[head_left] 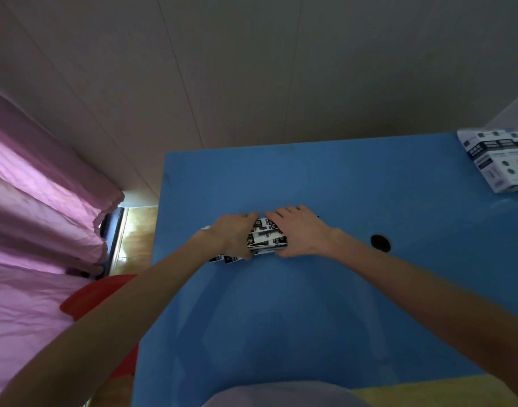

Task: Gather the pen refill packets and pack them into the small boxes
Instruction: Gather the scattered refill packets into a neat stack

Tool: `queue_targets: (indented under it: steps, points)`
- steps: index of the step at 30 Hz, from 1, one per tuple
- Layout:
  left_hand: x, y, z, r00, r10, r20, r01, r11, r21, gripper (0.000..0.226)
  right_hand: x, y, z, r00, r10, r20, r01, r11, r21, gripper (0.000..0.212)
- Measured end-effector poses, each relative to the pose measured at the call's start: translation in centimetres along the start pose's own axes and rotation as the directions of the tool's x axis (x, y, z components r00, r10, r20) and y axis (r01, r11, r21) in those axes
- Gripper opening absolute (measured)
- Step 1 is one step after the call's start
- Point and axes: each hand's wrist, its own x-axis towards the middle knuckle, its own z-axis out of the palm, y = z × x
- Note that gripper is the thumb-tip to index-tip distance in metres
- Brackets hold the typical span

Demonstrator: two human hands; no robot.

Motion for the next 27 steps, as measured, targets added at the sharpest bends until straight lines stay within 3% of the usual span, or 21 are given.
queue_targets:
  steps: [7,12,16,20,27]
  points:
    - [-1.3,-0.4,1.2,0.994,0.017,-0.110,-0.024,0.998,-0.057,0.110,0.5,0.0,-1.0,0.997,0.000,0.082,-0.002,1.000,0.028,0.054]
    - [-2.7,-1.6,1.6,0.977,-0.003,-0.213,-0.013,0.997,-0.072,0.112,0.4,0.1,-1.3,0.995,0.011,0.099,-0.014,0.999,0.031,0.049]
    - [-2.7,-0.4,2.4,0.981,0.021,-0.195,-0.037,0.996,-0.078,0.111,0.3,-0.4,-1.2,0.995,0.029,0.097,-0.033,0.998,0.044,0.069]
    - [-2.0,1.0,2.4,0.984,-0.031,-0.176,0.008,0.992,-0.128,0.123,-0.1,-0.6,-1.3,0.993,0.045,0.107,-0.050,0.998,0.039,0.117]
    - [-1.1,3.0,3.1,0.982,-0.005,-0.190,-0.014,0.995,-0.096,0.131,-1.2,0.0,0.3,0.996,0.064,0.069,-0.072,0.989,0.128,0.141]
